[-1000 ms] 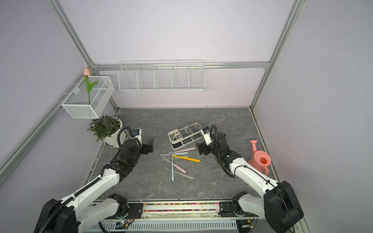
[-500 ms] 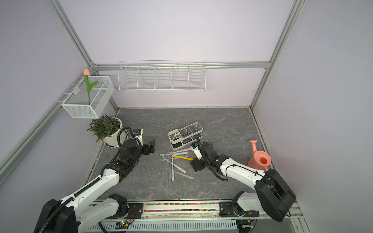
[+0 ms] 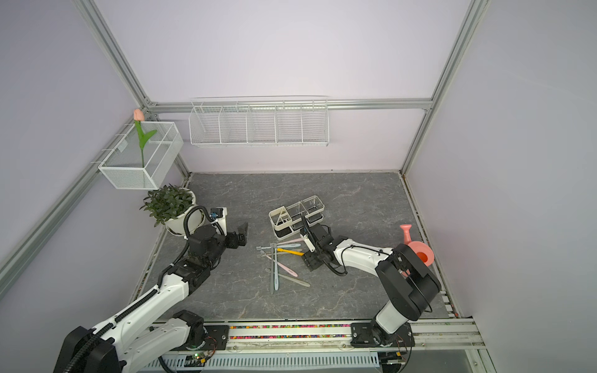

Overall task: Place the toothbrush into the toothbrush holder
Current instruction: Pick up the toothbrush from the center of the board.

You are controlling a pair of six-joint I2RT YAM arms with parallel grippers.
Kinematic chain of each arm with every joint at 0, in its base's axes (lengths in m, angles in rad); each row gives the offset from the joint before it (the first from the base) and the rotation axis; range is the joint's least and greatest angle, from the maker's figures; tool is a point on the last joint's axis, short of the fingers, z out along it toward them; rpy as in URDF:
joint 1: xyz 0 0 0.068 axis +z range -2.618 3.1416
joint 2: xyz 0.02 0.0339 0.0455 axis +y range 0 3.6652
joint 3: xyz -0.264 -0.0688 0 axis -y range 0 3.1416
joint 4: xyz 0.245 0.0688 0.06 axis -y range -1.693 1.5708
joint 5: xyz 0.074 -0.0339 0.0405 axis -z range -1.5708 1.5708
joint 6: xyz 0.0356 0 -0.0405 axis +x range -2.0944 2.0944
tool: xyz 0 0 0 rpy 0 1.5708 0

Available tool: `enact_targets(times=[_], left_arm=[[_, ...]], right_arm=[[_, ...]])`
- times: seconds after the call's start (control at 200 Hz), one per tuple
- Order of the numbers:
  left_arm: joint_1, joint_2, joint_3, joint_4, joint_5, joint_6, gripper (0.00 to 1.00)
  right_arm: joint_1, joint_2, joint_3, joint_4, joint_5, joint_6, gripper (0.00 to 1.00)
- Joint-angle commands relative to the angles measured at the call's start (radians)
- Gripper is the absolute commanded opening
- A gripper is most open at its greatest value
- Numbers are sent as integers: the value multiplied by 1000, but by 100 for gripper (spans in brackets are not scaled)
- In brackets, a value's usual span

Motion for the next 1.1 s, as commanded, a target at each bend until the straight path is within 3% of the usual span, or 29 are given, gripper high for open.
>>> enact_targets(times=[0.0, 0.26, 0.535, 1.095], left_arm=[[-4, 11, 15, -12, 8, -10, 98], [-4, 14, 15, -10, 10, -13, 97], [-6, 1, 12, -12, 10, -15, 97], [-5, 2, 14, -16, 54, -19, 97]], right_arm=[[15, 14, 18, -43, -5, 2, 73], [47, 111, 53, -85, 13, 16, 51], [73, 126, 87, -88, 44, 9, 46], [90, -76, -48, -4, -29, 15, 39]])
